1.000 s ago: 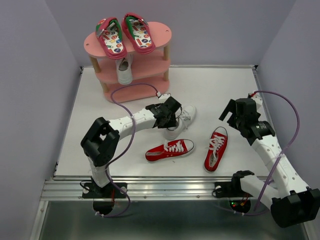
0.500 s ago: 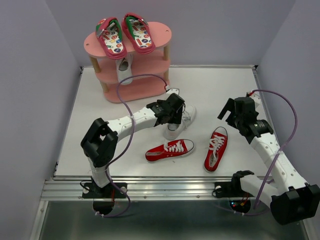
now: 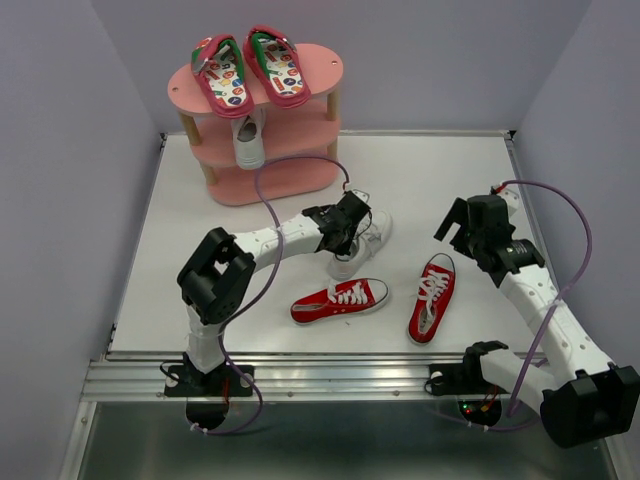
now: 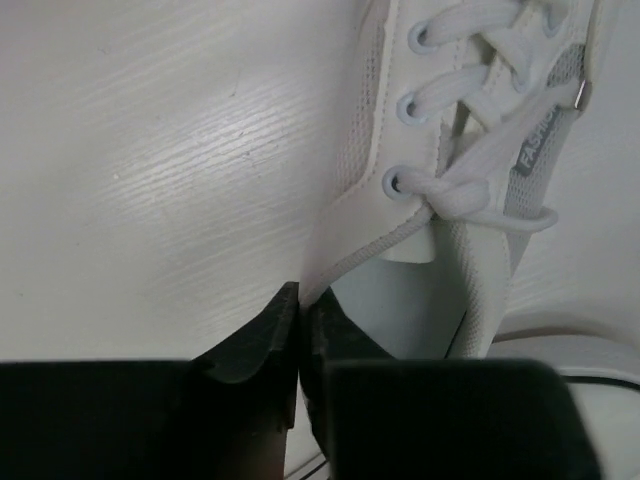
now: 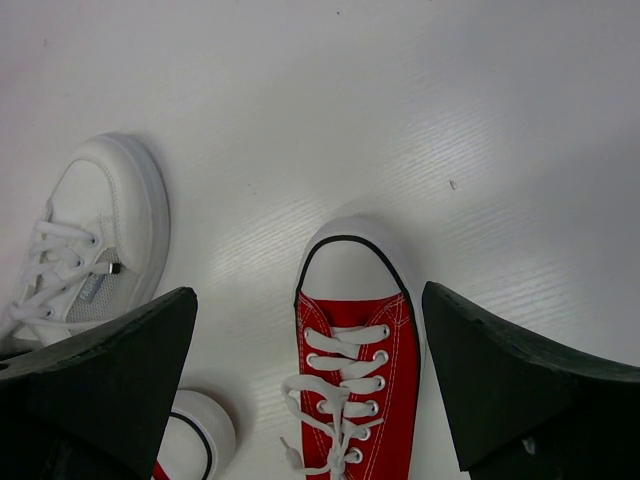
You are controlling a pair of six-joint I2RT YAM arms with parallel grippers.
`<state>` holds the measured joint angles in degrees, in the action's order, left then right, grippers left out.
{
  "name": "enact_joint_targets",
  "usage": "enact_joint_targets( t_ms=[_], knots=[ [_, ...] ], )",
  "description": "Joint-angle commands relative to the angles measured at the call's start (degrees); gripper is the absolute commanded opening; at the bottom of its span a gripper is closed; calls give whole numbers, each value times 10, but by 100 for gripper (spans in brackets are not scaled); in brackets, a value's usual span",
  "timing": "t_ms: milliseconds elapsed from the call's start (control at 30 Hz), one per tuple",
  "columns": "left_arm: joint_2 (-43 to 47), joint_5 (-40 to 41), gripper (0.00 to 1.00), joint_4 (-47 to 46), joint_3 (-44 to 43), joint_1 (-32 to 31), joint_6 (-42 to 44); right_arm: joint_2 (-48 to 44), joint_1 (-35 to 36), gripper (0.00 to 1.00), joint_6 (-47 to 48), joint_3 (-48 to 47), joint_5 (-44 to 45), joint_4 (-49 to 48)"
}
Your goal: Place and organize the shoes onto the shoe shelf
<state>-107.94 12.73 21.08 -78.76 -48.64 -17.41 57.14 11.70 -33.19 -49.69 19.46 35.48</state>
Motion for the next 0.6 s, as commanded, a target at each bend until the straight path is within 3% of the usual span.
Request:
enact_joint_targets(
  t_ms=[0,33,300,567],
  knots=[
    [2,-1,10,4,-11,2,15,3,-1,100,5,1,0,-26],
    [8,4,0,13,-22,2,14,3,-1,100,7,1,1,-26],
    [94,40,0,76,-125,22,-2,13,-1,100,4,13,-21,-44],
    [146,61,0,103,-188,91,-84,53,-1,100,-8,51,-130,-106]
  ],
)
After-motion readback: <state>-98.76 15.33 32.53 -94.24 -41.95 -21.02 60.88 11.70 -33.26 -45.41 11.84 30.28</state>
